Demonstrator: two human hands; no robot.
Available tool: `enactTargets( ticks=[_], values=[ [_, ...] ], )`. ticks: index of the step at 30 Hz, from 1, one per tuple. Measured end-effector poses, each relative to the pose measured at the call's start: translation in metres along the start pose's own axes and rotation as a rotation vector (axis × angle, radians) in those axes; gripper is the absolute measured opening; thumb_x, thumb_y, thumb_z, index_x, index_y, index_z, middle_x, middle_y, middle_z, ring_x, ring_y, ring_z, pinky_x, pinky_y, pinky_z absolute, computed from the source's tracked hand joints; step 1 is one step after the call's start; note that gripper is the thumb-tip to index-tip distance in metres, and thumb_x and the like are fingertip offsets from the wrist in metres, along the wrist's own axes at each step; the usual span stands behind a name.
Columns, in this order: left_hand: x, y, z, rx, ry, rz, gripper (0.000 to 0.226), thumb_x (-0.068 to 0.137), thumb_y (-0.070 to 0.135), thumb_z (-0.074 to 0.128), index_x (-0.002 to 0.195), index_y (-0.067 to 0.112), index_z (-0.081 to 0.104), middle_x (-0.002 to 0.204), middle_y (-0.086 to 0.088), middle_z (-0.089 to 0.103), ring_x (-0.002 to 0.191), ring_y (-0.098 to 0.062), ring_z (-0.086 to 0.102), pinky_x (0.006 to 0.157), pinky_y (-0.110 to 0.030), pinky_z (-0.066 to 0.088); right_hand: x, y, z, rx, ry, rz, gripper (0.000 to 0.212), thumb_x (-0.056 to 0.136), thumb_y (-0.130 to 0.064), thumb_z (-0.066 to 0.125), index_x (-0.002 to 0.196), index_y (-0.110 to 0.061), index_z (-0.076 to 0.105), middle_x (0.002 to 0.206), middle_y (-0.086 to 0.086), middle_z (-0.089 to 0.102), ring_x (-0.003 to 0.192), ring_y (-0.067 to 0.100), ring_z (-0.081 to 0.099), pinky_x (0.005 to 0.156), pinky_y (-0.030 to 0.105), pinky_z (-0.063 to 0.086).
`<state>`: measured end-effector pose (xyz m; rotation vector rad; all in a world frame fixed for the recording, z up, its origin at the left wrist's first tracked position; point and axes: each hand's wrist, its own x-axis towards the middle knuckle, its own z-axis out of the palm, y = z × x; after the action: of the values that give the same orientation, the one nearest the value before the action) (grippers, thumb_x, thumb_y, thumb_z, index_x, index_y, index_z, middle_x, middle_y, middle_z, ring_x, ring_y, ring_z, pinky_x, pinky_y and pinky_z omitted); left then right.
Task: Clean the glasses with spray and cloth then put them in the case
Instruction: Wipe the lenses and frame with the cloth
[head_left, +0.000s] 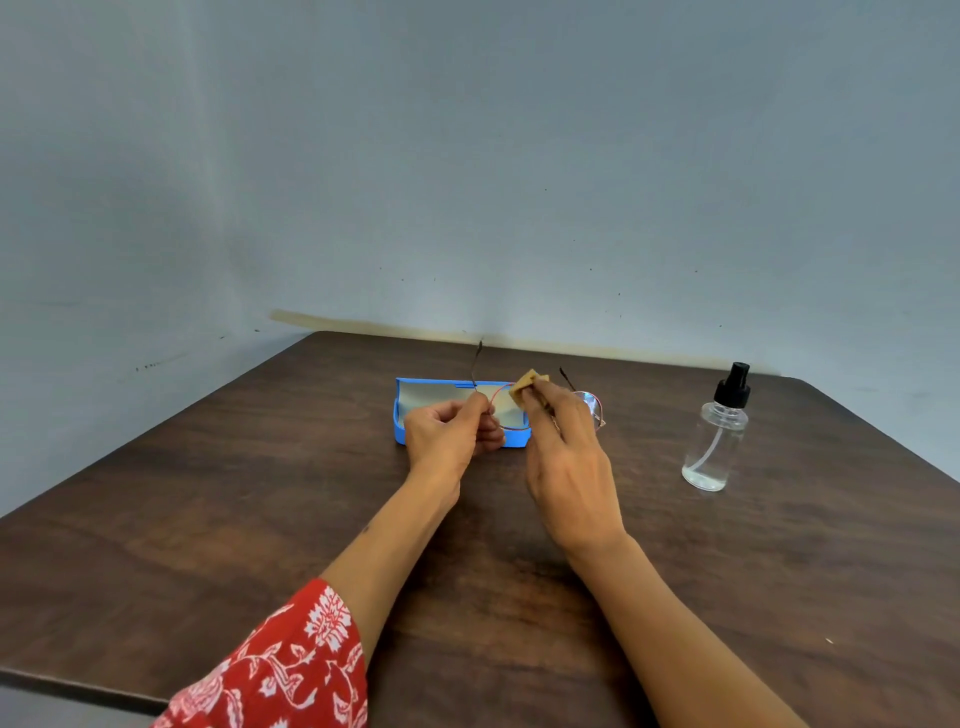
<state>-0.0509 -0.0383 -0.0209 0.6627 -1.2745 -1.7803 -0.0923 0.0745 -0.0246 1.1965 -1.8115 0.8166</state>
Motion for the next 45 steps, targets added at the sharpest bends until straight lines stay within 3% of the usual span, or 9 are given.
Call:
enactTargets(
  ticks=[7,13,19,21,24,29,36,42,45],
  values=[
    [0.0012,-0.0005,-0.0003,-0.010,0.019,0.008,0.019,0.078,0.004,0.062,0.060,0.001,0.065,0.047,-0.006,0.062,0.042,-0.015,0.061,0.045,-0.023,0.053,-0.0024,-0.0029,0.0018,0.065,-0.037,-0.084,0.030,0.078,-0.001,0.049,0.098,0.004,0.070,0.100,0.016,0.068,0.089,0.029,0.067,0.067,0.030,0.058],
    [-0.0010,-0.0021,0.0015,-0.006,-0.001,-0.015,0.015,0.077,0.004,0.064,0.062,0.002,0.067,0.049,-0.007,0.063,0.046,-0.018,0.063,0.047,-0.024,0.054,0.0009,-0.0028,0.0030,-0.016,-0.044,-0.011,0.040,0.082,-0.002,0.036,0.110,0.009,0.064,0.112,0.023,0.063,0.103,0.034,0.063,0.075,0.034,0.057],
    [0.0007,-0.0012,-0.0008,-0.027,0.029,-0.015,0.017,0.078,0.002,0.063,0.061,0.002,0.064,0.047,-0.004,0.061,0.042,-0.014,0.060,0.046,-0.023,0.054,-0.0047,-0.0024,0.0015,0.064,-0.051,-0.053,0.034,0.078,-0.008,0.043,0.094,0.001,0.072,0.099,0.013,0.069,0.090,0.027,0.068,0.071,0.029,0.057],
    [0.0005,-0.0008,-0.0007,-0.027,0.022,-0.030,0.015,0.078,0.002,0.063,0.063,0.001,0.065,0.046,-0.003,0.061,0.044,-0.016,0.061,0.051,-0.026,0.057,-0.0040,0.0004,0.0008,0.031,-0.019,0.010,0.027,0.077,0.002,0.053,0.099,0.004,0.070,0.102,0.017,0.068,0.092,0.029,0.067,0.072,0.030,0.056],
    [-0.0011,-0.0013,-0.0001,-0.021,0.006,-0.025,0.015,0.078,0.003,0.063,0.063,0.002,0.066,0.047,-0.004,0.062,0.046,-0.016,0.062,0.051,-0.026,0.057,-0.0027,0.0009,0.0033,0.015,-0.032,0.037,0.040,0.069,0.014,0.067,0.108,0.008,0.065,0.110,0.023,0.064,0.101,0.035,0.064,0.076,0.036,0.056],
    [-0.0006,-0.0011,-0.0007,0.002,0.026,0.001,0.015,0.080,0.004,0.063,0.066,0.000,0.067,0.047,-0.003,0.063,0.043,-0.014,0.061,0.047,-0.024,0.055,-0.0058,-0.0029,0.0031,0.074,-0.067,-0.109,0.035,0.078,-0.006,0.043,0.099,0.000,0.071,0.104,0.011,0.068,0.094,0.026,0.067,0.074,0.029,0.057],
    [-0.0011,-0.0020,0.0015,-0.017,-0.012,-0.034,0.016,0.077,0.003,0.064,0.061,0.002,0.067,0.047,-0.005,0.062,0.045,-0.017,0.062,0.047,-0.024,0.054,-0.0015,-0.0012,0.0036,-0.014,-0.041,-0.005,0.040,0.083,-0.003,0.037,0.110,0.007,0.065,0.112,0.021,0.064,0.102,0.033,0.064,0.074,0.033,0.056],
    [0.0010,0.0023,-0.0023,-0.048,0.013,-0.013,0.015,0.080,0.003,0.063,0.065,0.001,0.066,0.046,-0.002,0.063,0.043,-0.013,0.060,0.045,-0.022,0.052,-0.0080,-0.0013,0.0044,0.089,-0.060,-0.110,0.033,0.067,0.012,0.067,0.099,0.003,0.070,0.104,0.015,0.068,0.094,0.029,0.066,0.077,0.032,0.057],
    [0.0015,0.0036,-0.0031,-0.086,-0.003,-0.028,0.015,0.080,0.001,0.062,0.065,0.001,0.066,0.045,-0.003,0.061,0.043,-0.015,0.060,0.048,-0.023,0.054,-0.0062,0.0014,0.0029,0.050,-0.016,-0.016,0.034,0.071,0.013,0.065,0.104,0.006,0.068,0.107,0.019,0.066,0.097,0.031,0.066,0.071,0.032,0.057]
  ],
)
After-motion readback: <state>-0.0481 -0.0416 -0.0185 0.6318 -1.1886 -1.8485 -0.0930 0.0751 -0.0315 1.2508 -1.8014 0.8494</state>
